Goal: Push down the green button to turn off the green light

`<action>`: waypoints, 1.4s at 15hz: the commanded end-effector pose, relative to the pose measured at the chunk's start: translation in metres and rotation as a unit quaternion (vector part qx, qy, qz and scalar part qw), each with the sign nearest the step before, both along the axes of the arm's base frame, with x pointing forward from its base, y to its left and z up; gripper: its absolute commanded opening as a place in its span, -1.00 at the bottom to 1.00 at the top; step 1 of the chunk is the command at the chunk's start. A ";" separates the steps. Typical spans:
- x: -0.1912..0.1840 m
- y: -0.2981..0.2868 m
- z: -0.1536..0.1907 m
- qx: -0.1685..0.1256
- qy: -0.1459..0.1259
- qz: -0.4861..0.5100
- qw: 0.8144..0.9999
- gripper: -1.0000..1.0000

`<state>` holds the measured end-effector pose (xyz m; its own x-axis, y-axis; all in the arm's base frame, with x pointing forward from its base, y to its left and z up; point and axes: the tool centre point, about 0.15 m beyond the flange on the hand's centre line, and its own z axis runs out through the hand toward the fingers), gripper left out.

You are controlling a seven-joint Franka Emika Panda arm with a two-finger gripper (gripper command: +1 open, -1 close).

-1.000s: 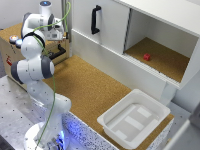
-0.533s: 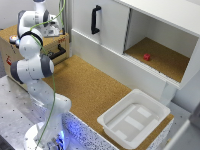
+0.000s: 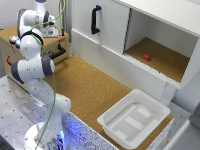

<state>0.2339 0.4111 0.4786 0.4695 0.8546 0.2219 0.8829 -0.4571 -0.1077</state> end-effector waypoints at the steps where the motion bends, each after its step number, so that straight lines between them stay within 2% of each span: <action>1: -0.031 0.045 0.024 -0.091 0.044 0.062 0.993 1.00; 2: -0.036 0.048 0.026 -0.101 0.045 0.068 0.992 1.00; 4: -0.049 0.055 0.025 -0.142 0.039 0.088 0.985 1.00; 5: -0.056 0.057 0.023 -0.158 0.046 0.105 0.981 1.00; 6: -0.063 0.058 0.022 -0.171 0.051 0.120 0.977 -1.00; 10: -0.079 0.050 0.017 -0.169 0.044 0.125 0.977 -1.00; 13: -0.076 0.046 0.011 -0.161 0.009 0.087 0.983 -1.00; 16: -0.074 0.042 0.006 -0.160 -0.003 0.077 0.984 -1.00; 18: -0.074 0.040 0.001 -0.157 -0.006 0.073 0.985 -1.00; 21: -0.073 0.042 -0.007 -0.149 0.005 0.074 0.986 -1.00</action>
<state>0.1589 0.4426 0.4824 0.3161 0.9486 -0.0176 0.9478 -0.3166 -0.0394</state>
